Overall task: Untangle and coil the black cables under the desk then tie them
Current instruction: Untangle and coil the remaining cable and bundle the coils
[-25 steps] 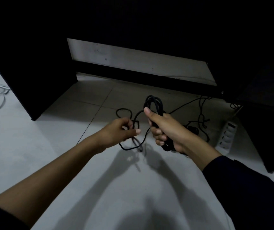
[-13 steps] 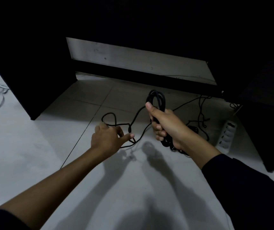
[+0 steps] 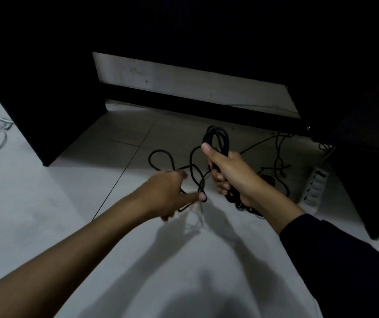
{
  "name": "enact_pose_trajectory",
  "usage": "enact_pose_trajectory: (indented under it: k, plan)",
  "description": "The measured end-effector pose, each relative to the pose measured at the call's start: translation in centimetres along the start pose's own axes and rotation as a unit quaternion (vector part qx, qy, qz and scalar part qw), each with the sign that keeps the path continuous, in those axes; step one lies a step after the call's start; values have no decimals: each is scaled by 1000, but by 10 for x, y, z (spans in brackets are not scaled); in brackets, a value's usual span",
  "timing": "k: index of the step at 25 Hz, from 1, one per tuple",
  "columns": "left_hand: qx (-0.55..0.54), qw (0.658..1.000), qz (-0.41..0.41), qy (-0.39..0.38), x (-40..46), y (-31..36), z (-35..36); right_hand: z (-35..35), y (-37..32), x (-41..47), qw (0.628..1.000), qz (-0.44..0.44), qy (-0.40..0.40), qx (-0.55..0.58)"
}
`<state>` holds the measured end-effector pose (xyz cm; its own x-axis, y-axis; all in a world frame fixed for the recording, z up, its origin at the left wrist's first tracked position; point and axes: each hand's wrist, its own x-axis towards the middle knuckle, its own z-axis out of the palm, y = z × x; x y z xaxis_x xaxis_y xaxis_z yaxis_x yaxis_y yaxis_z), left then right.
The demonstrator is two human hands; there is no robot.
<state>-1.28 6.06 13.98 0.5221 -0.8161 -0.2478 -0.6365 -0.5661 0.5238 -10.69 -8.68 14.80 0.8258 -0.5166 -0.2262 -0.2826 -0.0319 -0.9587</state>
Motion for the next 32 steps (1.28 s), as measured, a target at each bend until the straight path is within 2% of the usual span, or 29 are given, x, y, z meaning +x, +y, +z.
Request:
enact_pose_trajectory:
  k: [2,3,5,7,9,11,13,16,19,22,25,27,30,32]
  plan:
    - [30,985,59,157,1,10,-9,-3,1,0,1000,-11,2,-8]
    - [11,971,83,226,1,13,-11,-3,1,0,1000,-18,3,-11]
    - [-42,943,128,305,5,13,-12,-4,1,-1,1000,-23,-2,-6]
    - [-68,948,154,269,16,4,-11,-3,0,0,1000,-22,-17,9]
    - [-120,963,168,172,26,-3,-12,-2,-1,1,999,-22,-30,17]
    - [-190,961,178,99,33,-7,-8,-2,-2,2,999,-24,-36,21]
    - [-230,957,162,75,36,-12,-1,-1,-1,3,999,-25,-32,25]
    - [-256,952,144,89,34,-17,7,-1,1,2,999,-24,-19,24]
    - [-265,938,156,162,30,-12,2,1,2,2,1000,-22,2,8]
    - [-208,938,174,216,28,-3,-8,4,3,1,1000,-28,8,-6]
    - [-96,949,205,221,26,3,-11,6,2,-1,999,-41,0,4]
    - [-63,944,231,225,25,4,-12,8,2,-2,998,-60,2,4]
    - [-62,947,215,230,26,2,-10,16,4,-2,995,-96,25,11]
    - [-125,950,182,220,25,0,-7,18,5,-1,993,-109,34,0]
